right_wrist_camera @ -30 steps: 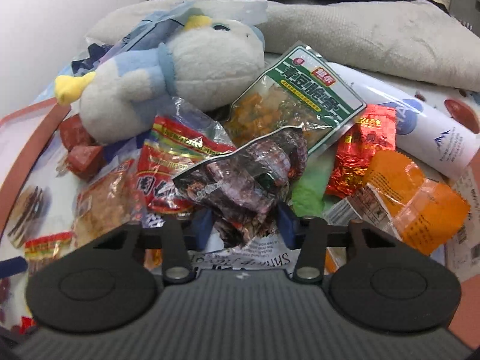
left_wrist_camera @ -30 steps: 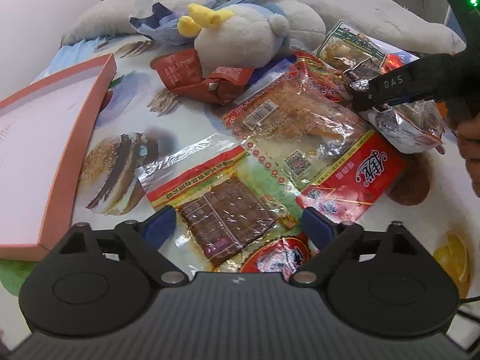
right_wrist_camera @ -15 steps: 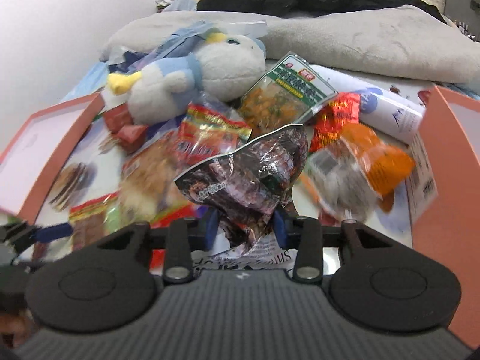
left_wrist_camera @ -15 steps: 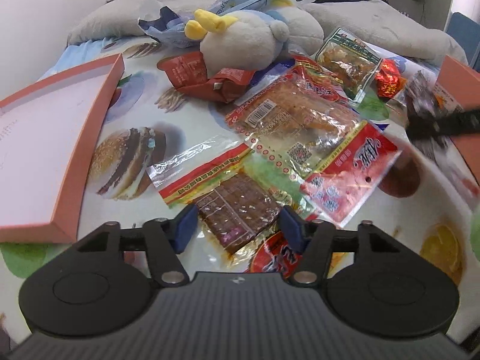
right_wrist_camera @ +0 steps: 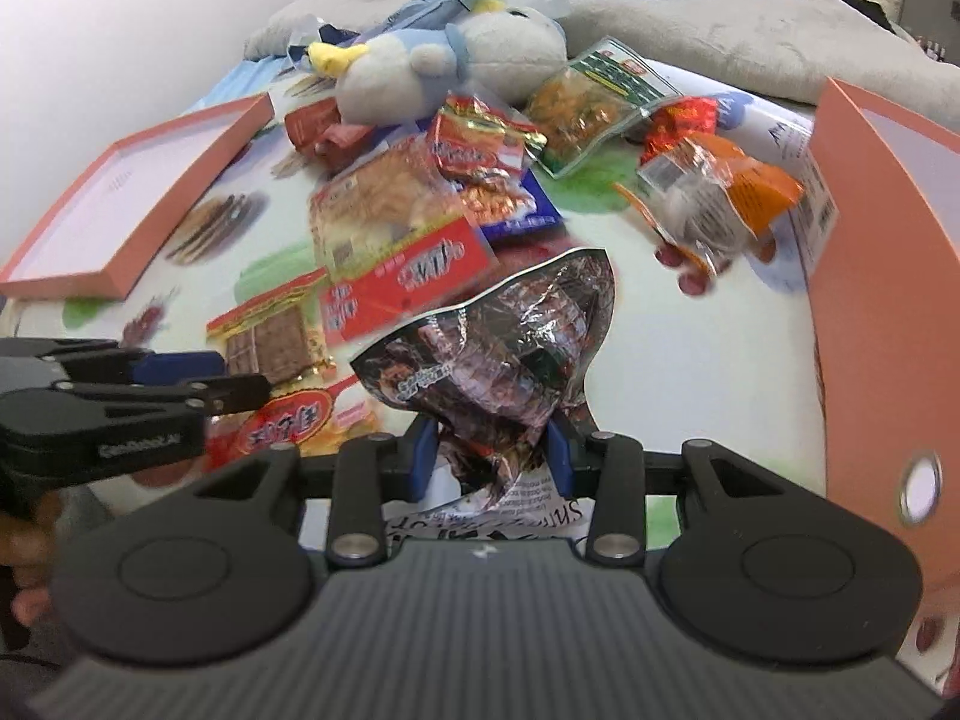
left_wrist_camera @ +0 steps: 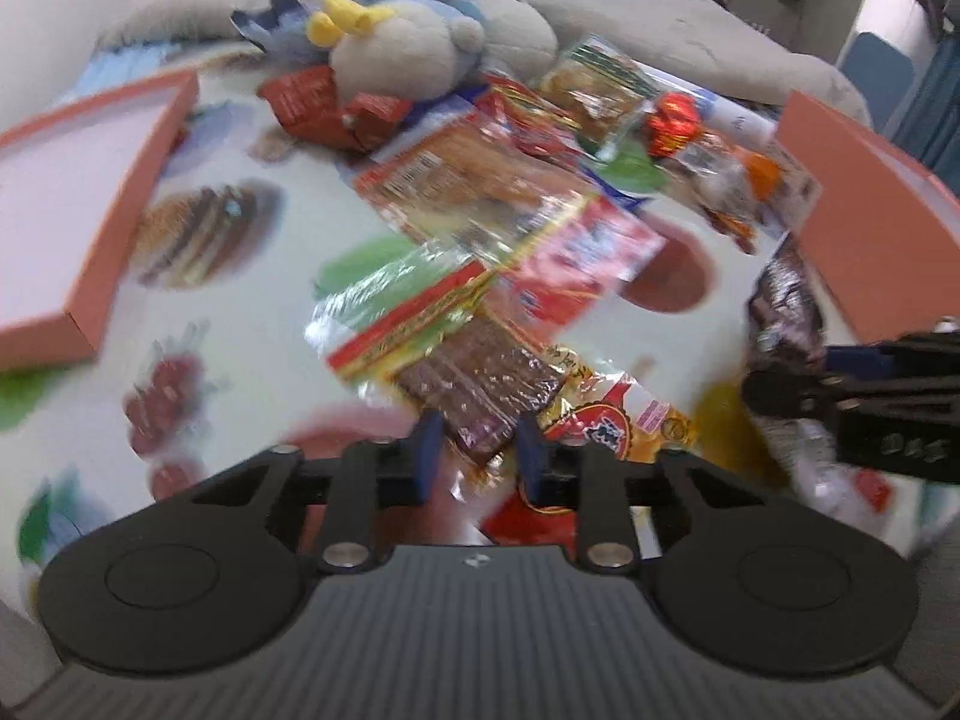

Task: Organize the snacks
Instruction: 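Close the right tool on the foil bag while the left tool approaches the meat packet, then grasp the red-and-yellow dried-meat packet with the left tool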

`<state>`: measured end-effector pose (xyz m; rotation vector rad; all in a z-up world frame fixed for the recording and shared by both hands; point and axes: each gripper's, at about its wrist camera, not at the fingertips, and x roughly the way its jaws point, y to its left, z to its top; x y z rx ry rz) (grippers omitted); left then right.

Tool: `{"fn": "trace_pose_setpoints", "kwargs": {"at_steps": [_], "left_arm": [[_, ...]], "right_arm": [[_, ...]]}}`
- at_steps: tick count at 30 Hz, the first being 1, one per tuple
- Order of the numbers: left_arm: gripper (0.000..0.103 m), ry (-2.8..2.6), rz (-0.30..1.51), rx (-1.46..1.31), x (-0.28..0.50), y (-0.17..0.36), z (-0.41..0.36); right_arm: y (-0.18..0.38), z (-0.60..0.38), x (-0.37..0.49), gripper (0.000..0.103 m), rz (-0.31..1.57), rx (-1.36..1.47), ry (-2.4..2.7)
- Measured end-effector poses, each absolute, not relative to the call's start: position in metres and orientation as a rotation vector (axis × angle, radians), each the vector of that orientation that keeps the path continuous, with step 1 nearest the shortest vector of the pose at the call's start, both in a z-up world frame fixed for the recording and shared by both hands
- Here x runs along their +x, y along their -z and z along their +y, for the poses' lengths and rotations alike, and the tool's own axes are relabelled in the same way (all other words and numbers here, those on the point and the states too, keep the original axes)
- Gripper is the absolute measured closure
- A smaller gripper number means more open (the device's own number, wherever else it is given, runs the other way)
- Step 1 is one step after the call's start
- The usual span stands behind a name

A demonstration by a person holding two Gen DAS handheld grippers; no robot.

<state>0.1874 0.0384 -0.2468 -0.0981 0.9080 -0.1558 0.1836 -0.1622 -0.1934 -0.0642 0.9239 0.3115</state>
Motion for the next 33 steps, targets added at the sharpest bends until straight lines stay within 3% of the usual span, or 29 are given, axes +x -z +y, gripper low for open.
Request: {"fn": "trace_pose_setpoints", "kwargs": {"at_steps": [2,13,15,17,18,33], "left_arm": [[0.082,0.178,0.918,-0.12,0.182,0.247,0.036],[0.081,0.203,0.969,-0.405,0.169,0.238,0.074],[0.072,0.18,0.968,-0.443,0.167,0.236,0.085],[0.052,0.155,0.963,-0.486,0.166,0.235,0.098],[0.05,0.141,0.971,-0.518,0.166,0.235,0.104],[0.04,0.176,1.118,-1.023,0.173,0.264,0.093]], "right_arm": [[0.198,-0.165,0.176,0.062,0.924,-0.082,-0.292],[0.21,-0.162,0.163,0.062,0.892,-0.16,-0.267],[0.21,-0.163,0.162,0.062,0.887,-0.156,-0.267],[0.211,-0.164,0.161,0.062,0.886,-0.144,-0.266],[0.211,-0.164,0.162,0.062,0.886,-0.138,-0.266],[0.207,-0.175,0.163,0.064,0.901,-0.037,-0.272]]}}
